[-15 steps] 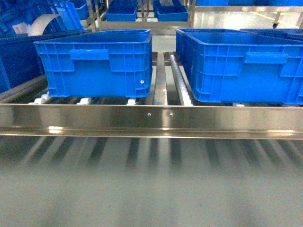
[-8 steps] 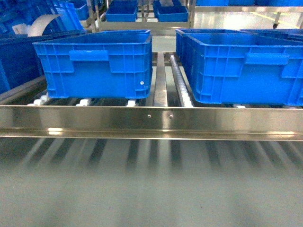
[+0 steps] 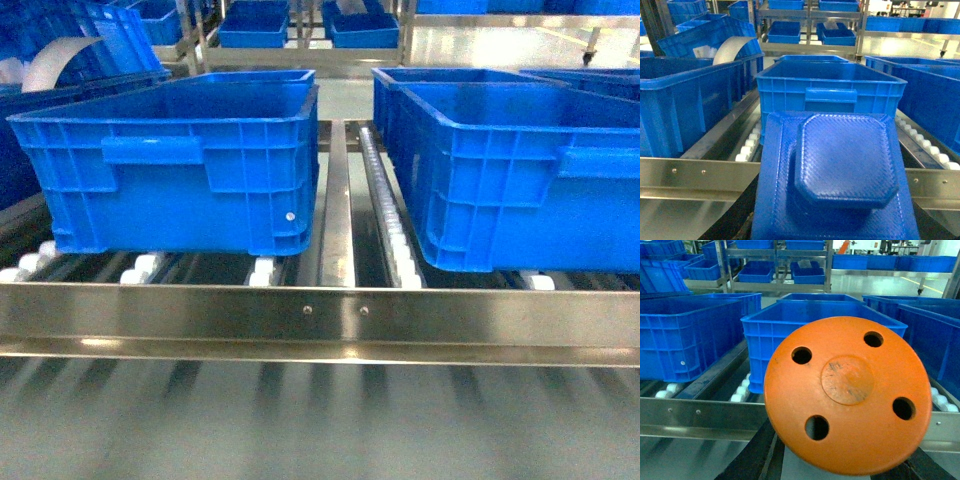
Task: Sort blue parts and orange caps into right shelf containers
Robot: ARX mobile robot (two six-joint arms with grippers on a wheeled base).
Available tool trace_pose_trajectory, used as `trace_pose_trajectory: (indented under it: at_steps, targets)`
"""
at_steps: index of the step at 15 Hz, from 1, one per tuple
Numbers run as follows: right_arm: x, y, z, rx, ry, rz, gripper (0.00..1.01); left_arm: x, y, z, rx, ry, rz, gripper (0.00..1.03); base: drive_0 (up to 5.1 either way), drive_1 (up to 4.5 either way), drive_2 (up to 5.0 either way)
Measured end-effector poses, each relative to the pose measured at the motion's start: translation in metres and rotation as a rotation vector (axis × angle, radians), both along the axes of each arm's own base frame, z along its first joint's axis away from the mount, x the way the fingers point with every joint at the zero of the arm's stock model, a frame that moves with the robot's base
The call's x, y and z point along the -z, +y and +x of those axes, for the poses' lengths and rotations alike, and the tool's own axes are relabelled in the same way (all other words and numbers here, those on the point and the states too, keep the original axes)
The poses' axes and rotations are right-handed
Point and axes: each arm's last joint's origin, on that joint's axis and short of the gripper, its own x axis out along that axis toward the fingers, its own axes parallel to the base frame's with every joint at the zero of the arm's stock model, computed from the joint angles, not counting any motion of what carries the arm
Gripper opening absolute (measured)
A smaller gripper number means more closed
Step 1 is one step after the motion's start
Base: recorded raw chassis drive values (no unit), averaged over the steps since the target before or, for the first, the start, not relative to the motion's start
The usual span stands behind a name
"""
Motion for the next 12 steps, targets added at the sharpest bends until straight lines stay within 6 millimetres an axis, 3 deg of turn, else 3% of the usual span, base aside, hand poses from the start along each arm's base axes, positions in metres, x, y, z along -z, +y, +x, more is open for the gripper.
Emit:
trace_pose_trajectory:
  at_steps: [12]
  targets:
    - [0.0002,0.0000,0.0000,0.000,0.002,0.000,0.41,0.0000,0.0000,0.0000,0.001,0.000,0.000,0.43,0.0,4.18,-4.2]
